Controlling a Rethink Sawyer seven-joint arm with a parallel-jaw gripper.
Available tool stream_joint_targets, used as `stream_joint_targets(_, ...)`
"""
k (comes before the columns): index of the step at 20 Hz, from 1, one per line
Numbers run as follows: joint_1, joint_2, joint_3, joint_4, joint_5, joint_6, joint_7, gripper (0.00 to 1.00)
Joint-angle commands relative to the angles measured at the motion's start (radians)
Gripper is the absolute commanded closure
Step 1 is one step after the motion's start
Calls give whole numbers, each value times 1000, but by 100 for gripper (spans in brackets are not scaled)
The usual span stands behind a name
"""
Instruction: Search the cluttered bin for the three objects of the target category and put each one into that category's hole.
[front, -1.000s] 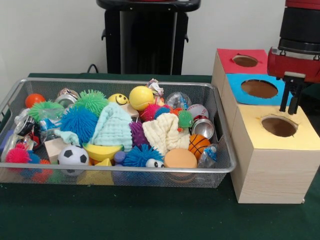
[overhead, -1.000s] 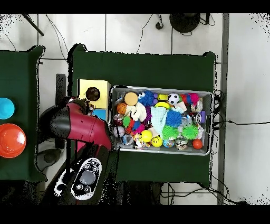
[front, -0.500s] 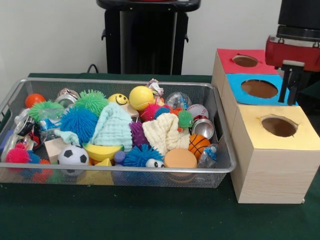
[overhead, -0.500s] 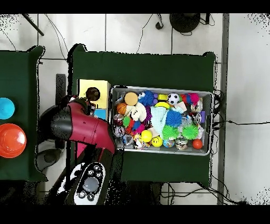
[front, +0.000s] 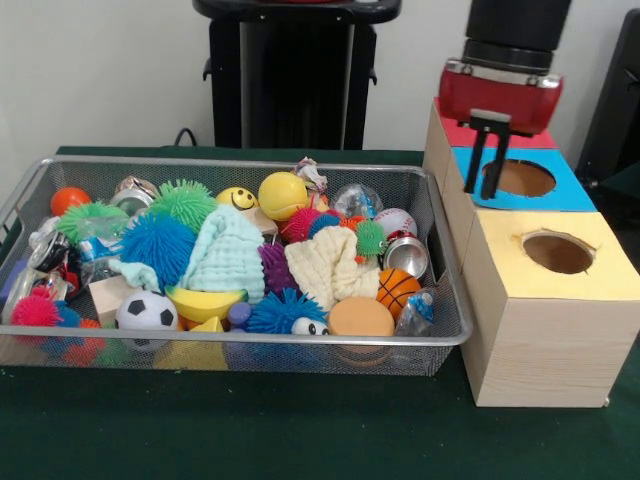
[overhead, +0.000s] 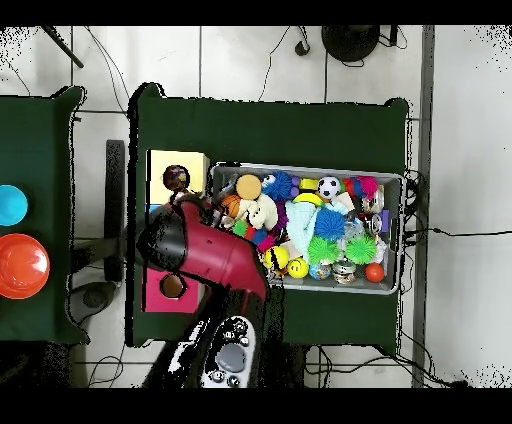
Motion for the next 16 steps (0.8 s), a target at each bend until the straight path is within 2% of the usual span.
stream_joint_targets(1, -157, -35, 197, 197, -151, -153, 27, 100)
stream_joint_targets(4, -250, -35, 262, 232, -240, -223, 30, 100)
stream_joint_targets(7, -314, -30, 285, 254, -321, -267, 46, 100)
stream_joint_targets(10, -343, -10, 287, 255, -388, -321, 73, 100)
stream_joint_targets(14, -362, -14, 309, 256, -453, -320, 76, 100)
stream_joint_targets(16, -350, -28, 295, 267, -469, -315, 88, 100)
